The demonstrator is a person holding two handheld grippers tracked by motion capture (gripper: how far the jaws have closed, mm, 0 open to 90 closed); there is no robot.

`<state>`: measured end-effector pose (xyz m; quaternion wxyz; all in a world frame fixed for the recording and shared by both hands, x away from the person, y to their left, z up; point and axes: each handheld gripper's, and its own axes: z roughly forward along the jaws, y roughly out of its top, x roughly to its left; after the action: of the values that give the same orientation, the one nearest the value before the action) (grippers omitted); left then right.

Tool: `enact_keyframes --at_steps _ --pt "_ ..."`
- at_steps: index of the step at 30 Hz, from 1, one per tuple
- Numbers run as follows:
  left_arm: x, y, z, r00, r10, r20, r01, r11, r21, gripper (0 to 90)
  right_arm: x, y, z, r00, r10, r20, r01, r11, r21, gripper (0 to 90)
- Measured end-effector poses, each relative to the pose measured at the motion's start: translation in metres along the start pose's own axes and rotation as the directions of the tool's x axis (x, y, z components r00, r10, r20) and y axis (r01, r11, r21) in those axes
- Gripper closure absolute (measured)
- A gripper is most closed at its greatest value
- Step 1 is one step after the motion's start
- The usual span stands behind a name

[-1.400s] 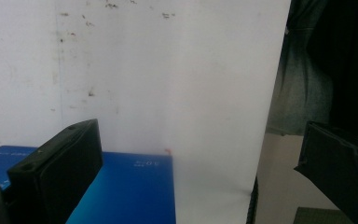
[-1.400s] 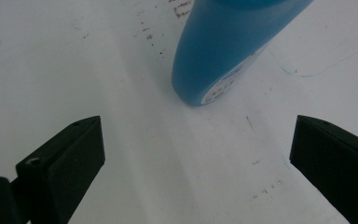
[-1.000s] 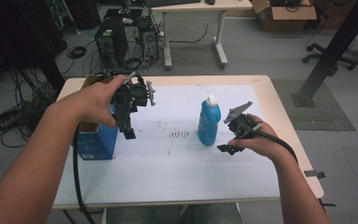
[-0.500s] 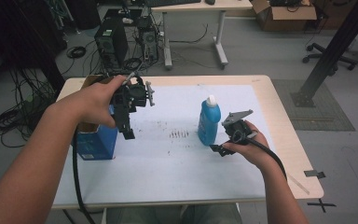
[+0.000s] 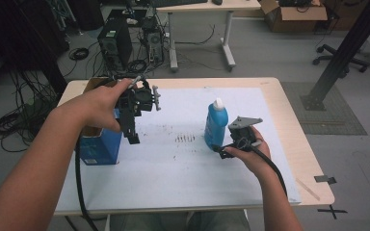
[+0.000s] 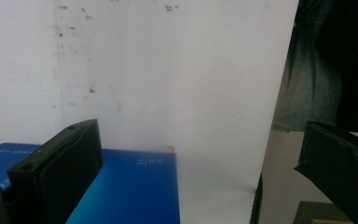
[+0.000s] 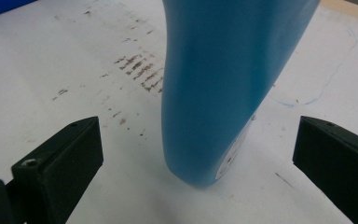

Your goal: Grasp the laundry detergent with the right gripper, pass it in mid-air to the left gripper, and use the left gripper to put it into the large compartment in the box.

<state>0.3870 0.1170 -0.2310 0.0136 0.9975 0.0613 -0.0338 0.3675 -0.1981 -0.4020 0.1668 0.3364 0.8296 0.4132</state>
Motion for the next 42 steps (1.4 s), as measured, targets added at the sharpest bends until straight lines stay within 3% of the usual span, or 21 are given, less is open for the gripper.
enact_keyframes --at_steps 3,10,18,23,28,32,42 --pt "0.000 0.001 0.001 1.0000 0.000 -0.001 0.000 1.0000 0.003 0.2 0.001 -0.001 0.002 1.0000 0.000 0.006 0.000 0.9999 -0.011 1.6" --pt "-0.001 0.002 0.001 1.0000 0.001 -0.003 -0.001 1.0000 -0.003 0.2 0.006 -0.006 0.007 0.9951 0.029 0.095 -0.021 0.9966 -0.080 0.4" --pt "-0.001 0.000 0.001 1.0000 0.000 -0.003 0.000 1.0000 -0.002 0.2 0.010 -0.010 0.013 0.9908 0.056 0.123 -0.040 0.9907 -0.130 0.6" --pt "-0.001 0.001 0.001 1.0000 0.007 -0.004 -0.007 0.9999 -0.008 0.2 0.010 -0.014 0.016 0.9827 0.102 0.154 -0.074 0.9814 -0.177 0.2" --pt "0.000 0.000 0.003 1.0000 0.009 -0.003 -0.009 0.9999 -0.012 0.1 0.011 -0.017 0.019 0.9661 0.152 0.209 -0.097 0.9626 -0.253 0.1" --pt "0.000 -0.002 0.004 1.0000 0.008 -0.001 -0.008 0.9999 -0.013 0.2 0.013 -0.017 0.023 0.9601 0.178 0.216 -0.111 0.9505 -0.290 0.0" --pt "0.001 -0.006 0.006 0.9999 0.010 -0.002 -0.010 0.9998 -0.017 0.2 0.018 -0.015 0.033 0.9475 0.200 0.249 -0.113 0.9388 -0.325 0.1"
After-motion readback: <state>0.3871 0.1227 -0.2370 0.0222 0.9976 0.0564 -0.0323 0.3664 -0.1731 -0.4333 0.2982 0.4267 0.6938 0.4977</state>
